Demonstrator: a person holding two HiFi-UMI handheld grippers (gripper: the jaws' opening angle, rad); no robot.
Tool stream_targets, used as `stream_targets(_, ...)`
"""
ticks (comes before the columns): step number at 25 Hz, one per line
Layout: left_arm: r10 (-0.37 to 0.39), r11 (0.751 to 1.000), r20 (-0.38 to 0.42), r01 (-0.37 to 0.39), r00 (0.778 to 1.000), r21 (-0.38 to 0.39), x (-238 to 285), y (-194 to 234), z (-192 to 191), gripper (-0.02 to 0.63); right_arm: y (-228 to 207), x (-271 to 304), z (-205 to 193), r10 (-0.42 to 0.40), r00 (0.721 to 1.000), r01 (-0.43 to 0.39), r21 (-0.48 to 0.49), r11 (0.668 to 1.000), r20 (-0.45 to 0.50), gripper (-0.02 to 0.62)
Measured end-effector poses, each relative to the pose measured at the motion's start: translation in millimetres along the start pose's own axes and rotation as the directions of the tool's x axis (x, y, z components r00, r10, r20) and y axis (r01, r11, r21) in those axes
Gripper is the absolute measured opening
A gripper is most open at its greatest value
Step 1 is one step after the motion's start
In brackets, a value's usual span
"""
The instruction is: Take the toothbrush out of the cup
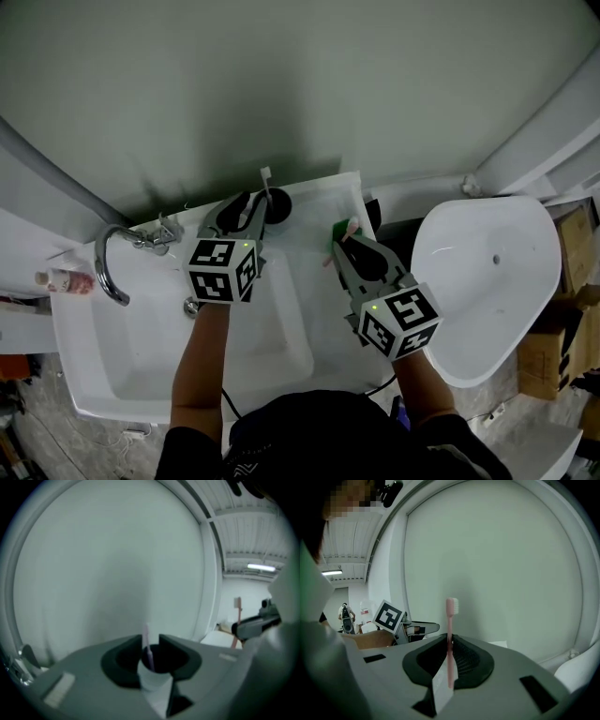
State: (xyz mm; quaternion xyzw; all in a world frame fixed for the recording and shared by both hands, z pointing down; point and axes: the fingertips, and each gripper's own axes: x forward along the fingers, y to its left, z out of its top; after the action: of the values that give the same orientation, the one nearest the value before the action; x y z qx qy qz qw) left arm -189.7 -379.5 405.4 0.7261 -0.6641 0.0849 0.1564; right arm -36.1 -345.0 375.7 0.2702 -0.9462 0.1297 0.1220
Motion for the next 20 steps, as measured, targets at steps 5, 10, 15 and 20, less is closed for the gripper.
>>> stream_targets(5,-0.009,1.000,-0.037,0.010,0.999,0.019,20.3,2.5,-8.3,0.112,-1.3,14.9,-12.4,0.025,0.999,-0.025,0.001,1.000,-0.027,0.037)
stream_targets(10,-0.002,0.999,-0.055,0.005,0.999,0.054,31.8,3.8,-10.0,0.120,-2.6,24.4,-22.0,0.047,0.998,-0.047,0.011,0.999,-0.044,0.037)
stream_targets(15,0.000,0.996,-0.086,0.007,0.996,0.087,42.1,7.7,-13.9,0.120,-1.8,32.9,-31.6,0.065,0.996,-0.064,0.024,0.998,-0.061,0.037)
stream_targets(20,-0.006,0.990,-0.087,0.018,0.996,0.140,46.9,1.4,-13.3,0.124,-4.9,37.4,-41.4,0.072,0.994,-0.070,0.033,0.997,-0.080,0.037)
